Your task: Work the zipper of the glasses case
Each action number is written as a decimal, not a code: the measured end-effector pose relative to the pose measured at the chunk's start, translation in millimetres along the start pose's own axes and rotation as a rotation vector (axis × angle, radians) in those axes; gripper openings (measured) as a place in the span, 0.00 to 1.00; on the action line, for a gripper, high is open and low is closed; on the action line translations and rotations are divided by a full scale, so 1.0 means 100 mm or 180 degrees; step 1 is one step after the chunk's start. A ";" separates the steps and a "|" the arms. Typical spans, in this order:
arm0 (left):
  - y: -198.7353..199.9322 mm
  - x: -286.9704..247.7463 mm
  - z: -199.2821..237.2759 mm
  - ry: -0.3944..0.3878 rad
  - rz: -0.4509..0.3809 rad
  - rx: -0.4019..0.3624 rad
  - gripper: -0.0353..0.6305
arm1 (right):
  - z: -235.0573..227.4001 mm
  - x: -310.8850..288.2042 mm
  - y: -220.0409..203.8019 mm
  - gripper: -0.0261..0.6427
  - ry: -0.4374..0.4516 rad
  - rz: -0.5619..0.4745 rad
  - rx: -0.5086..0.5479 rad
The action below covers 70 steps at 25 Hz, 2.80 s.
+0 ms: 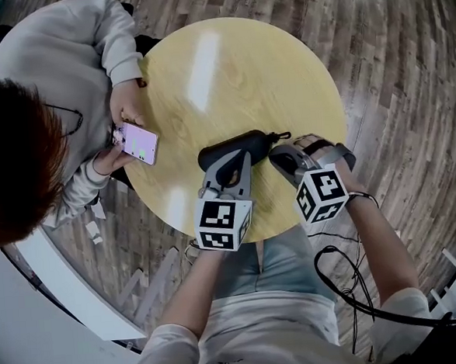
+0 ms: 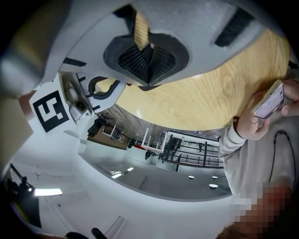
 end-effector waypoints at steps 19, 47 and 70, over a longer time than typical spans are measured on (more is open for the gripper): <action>0.07 -0.09 -0.04 -0.0364 0.0292 -0.0453 0.06 | -0.49 0.14 -0.26 0.04 -0.0246 -0.0212 -0.0676; 0.28 -0.47 -0.42 -0.0796 0.0328 -0.0559 0.06 | -0.20 0.23 -0.34 0.04 0.0051 -0.0358 -0.0892; 0.31 -0.55 -0.58 -0.0759 0.0356 -0.0877 0.06 | 0.04 0.44 -0.58 0.04 0.0104 -0.0290 -0.1088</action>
Point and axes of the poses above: the fingertips, and each gripper's own axes: x backward along the fingers, z to its left, y out of its top, the point moved 1 cm from there along x, backward along the fingers, and after that the axes turned 3 degrees about y, right-handed, at the moved point
